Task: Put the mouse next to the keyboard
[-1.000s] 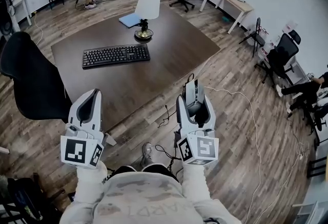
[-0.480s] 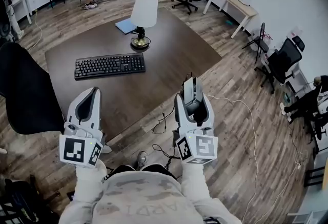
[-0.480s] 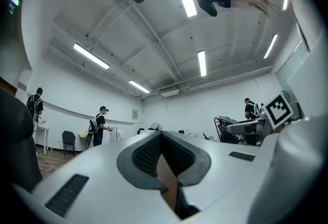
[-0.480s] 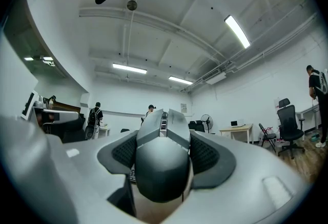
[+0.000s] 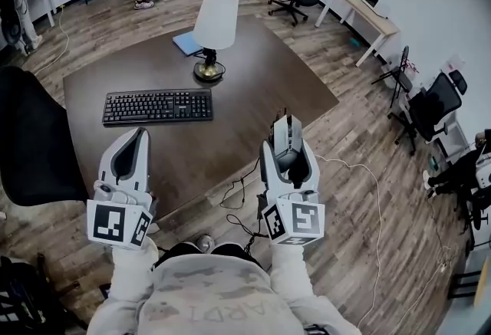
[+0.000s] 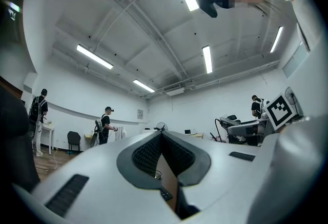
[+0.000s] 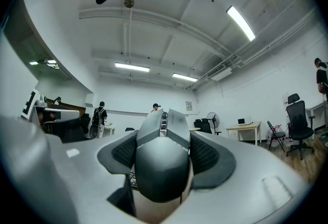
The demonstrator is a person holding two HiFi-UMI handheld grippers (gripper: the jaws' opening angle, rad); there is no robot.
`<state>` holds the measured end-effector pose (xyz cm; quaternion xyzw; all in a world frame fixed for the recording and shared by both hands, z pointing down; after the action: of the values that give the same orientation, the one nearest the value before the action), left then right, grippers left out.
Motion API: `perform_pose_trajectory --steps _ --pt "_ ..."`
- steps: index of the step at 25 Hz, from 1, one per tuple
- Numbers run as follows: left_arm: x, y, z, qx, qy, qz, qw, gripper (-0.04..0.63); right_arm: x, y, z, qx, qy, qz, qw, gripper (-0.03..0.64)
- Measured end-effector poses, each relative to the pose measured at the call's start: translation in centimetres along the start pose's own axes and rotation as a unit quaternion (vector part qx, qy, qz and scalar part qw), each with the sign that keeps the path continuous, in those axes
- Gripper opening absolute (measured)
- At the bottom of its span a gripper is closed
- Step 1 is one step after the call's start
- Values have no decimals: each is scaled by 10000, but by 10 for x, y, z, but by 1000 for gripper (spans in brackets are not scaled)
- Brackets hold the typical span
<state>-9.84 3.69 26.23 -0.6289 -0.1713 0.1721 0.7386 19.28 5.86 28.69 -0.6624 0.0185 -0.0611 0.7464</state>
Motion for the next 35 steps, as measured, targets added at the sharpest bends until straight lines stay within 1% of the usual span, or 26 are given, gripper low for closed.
perform_pose_trajectory --steps 4,11,18,25,35 --pt "6 -7 -14 -8 89 -31 10000 6 11 -5 -16 -6 127 -20 9999 305" --pt "12 -11 -19 -102 199 -81 9997 6 22 -14 -23 -66 194 -123 9997 305" --pt "8 -17 -32 -117 142 -79 9998 6 24 -23 -34 -119 166 -184 9996 305" --pt "-10 -23 -67 -98 16 -48 9999 6 29 -30 -68 -164 54 -213 9996 305" --pt "-44 -37 -111 -172 2 -2 9999 6 33 -49 -126 -335 -7 -323 9989 305"
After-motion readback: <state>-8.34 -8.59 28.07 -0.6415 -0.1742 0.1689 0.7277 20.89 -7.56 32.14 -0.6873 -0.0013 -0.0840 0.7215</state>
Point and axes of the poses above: the fingertips, and each gripper's own axes: z backward along the fingers, x to its right, y out of its top, the point moved 5 cm from there along z, backward along the fingers
